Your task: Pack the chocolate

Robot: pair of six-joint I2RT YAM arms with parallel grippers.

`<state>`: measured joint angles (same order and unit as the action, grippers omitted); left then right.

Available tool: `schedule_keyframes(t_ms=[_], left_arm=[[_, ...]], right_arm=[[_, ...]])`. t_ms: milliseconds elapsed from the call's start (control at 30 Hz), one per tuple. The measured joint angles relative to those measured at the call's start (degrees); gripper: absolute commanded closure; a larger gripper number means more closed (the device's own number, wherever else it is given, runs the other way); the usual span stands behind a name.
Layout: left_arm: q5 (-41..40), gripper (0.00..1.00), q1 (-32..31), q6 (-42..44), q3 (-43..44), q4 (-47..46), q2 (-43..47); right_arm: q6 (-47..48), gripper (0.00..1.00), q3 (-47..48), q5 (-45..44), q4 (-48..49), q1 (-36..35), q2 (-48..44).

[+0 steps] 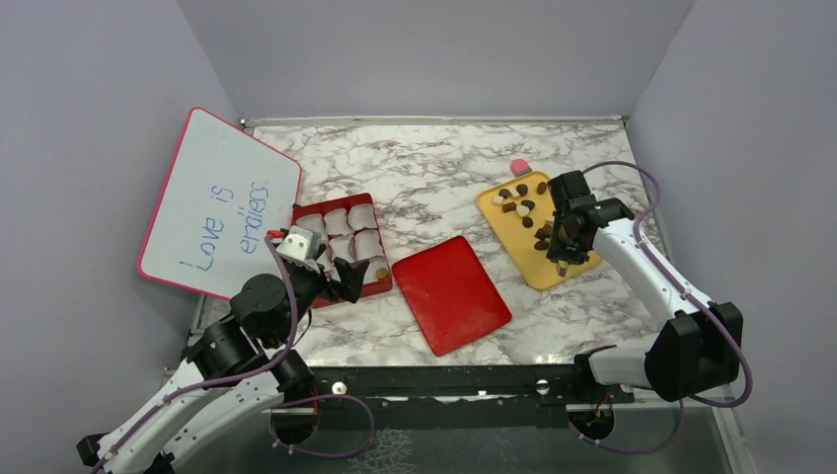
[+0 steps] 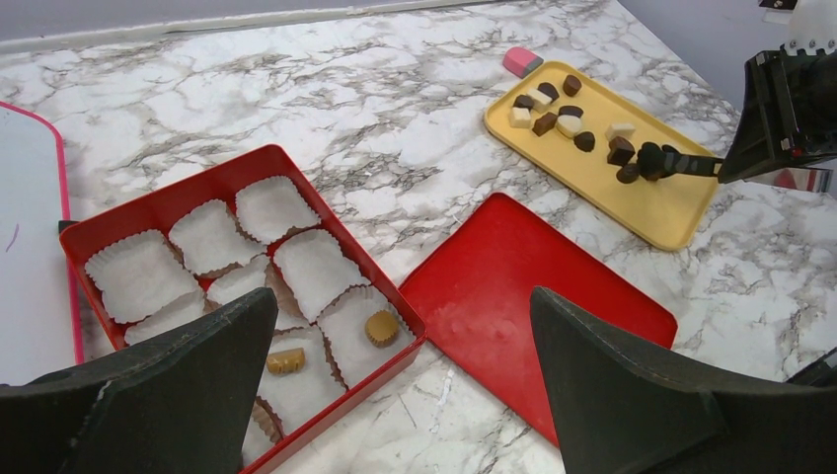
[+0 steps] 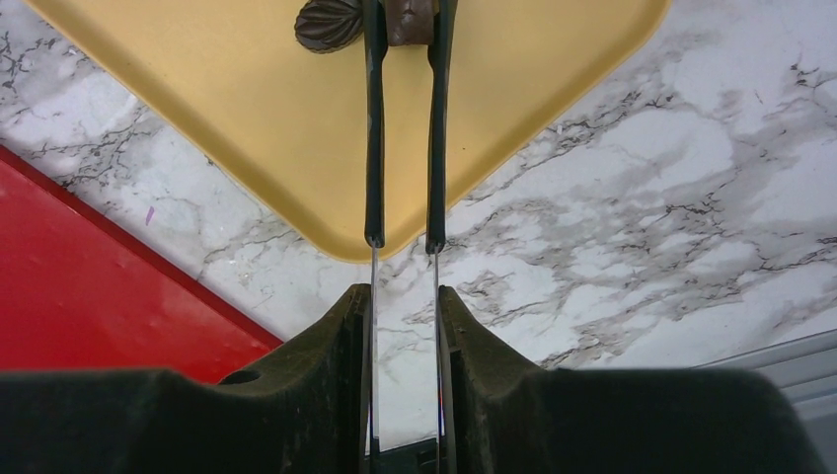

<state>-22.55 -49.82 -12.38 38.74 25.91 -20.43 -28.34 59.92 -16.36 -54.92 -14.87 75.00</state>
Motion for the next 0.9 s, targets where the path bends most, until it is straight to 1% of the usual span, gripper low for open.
schedule_keyframes(t_ms=[233, 433, 600, 900], left_arm=[[0.0, 0.01, 0.0, 0.0, 0.0, 0.0, 0.2], [0.0, 0.01, 0.0, -0.1, 0.0, 0.0, 0.2], [-0.1, 0.01, 0.0, -0.3, 0.0, 0.0, 0.2], [-0.9, 0.01, 0.0, -0.6, 0.0, 0.0, 0.2]], right_arm=[[0.6, 0.73, 0.0, 0.7, 0.1, 0.0, -0.6], [1.0, 0.75, 0.0, 0.8, 0.1, 0.0, -4.9], [1.5, 0.76, 0.0, 1.1, 0.1, 0.0, -6.1], [5.2, 0.76, 0.0, 6.7, 2.2, 0.0, -8.9]])
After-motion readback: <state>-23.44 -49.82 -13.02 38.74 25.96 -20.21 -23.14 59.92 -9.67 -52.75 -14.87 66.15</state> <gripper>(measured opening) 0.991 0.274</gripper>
